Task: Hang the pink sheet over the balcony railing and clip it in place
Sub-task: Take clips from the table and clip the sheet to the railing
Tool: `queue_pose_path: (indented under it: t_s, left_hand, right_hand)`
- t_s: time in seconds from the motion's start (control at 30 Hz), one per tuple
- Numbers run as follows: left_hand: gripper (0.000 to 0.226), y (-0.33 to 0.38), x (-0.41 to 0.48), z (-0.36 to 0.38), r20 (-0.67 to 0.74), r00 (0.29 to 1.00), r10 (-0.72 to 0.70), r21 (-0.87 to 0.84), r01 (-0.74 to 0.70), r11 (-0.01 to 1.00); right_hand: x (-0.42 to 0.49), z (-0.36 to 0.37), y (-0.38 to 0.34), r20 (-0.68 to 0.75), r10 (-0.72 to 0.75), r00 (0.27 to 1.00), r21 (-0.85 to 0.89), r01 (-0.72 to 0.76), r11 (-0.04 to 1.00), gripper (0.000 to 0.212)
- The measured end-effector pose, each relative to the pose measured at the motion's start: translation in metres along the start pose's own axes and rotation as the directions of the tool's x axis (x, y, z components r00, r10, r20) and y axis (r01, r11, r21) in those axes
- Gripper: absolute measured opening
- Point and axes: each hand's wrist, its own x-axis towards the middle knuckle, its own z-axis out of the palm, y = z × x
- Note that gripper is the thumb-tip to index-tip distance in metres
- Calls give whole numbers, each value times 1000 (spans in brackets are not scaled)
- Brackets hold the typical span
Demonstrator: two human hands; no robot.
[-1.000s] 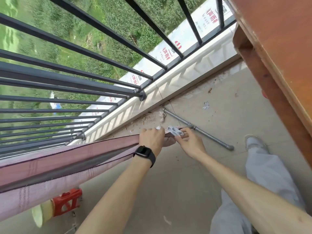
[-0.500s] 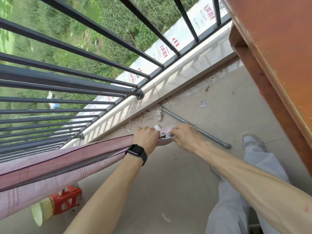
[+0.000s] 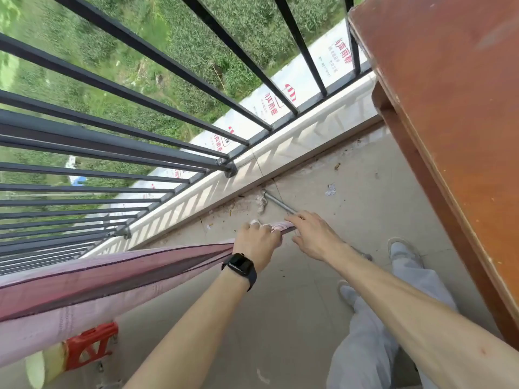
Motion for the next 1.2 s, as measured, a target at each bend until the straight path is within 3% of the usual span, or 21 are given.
queue_pose_path:
  t_s: [0.1, 0.3, 0.53, 0.7, 0.93, 1.1, 1.2]
  left_hand:
    - [29, 20, -23, -19, -3, 1000, 23, -57, -23, 998]
    - [31, 46, -73, -63, -78, 994, -72, -376, 38, 926]
    - [36, 87, -127, -119, -312, 950, -17, -561, -170, 810]
    - [38, 141, -162, -161, -475, 873, 112, -509, -376, 774]
    - [38, 240, -176, -229, -512, 783, 353, -315, -553, 771]
    - [37, 321, -156, -260, -449, 764, 464, -232, -601, 765]
    - [42, 362, -127, -276, -405, 769, 495, -189, -600, 777]
  right_hand:
    - [-50, -21, -3, -84, 67, 994, -8, -68, 998, 44]
    - [-171, -75, -34, -286, 100, 953, -77, -127, 989, 37]
    - [-334, -109, -62, -643, 75, 762, -185, -250, 950, 27]
    - [-418, -90, -56, -774, 200, 601, -51, -374, 926, 25]
    - [-500, -68, 5, -797, 456, 396, 222, -509, 831, 29]
    - [-536, -78, 67, -739, 585, 334, 350, -553, 756, 35]
    - [-536, -95, 111, -717, 596, 362, 342, -563, 752, 36]
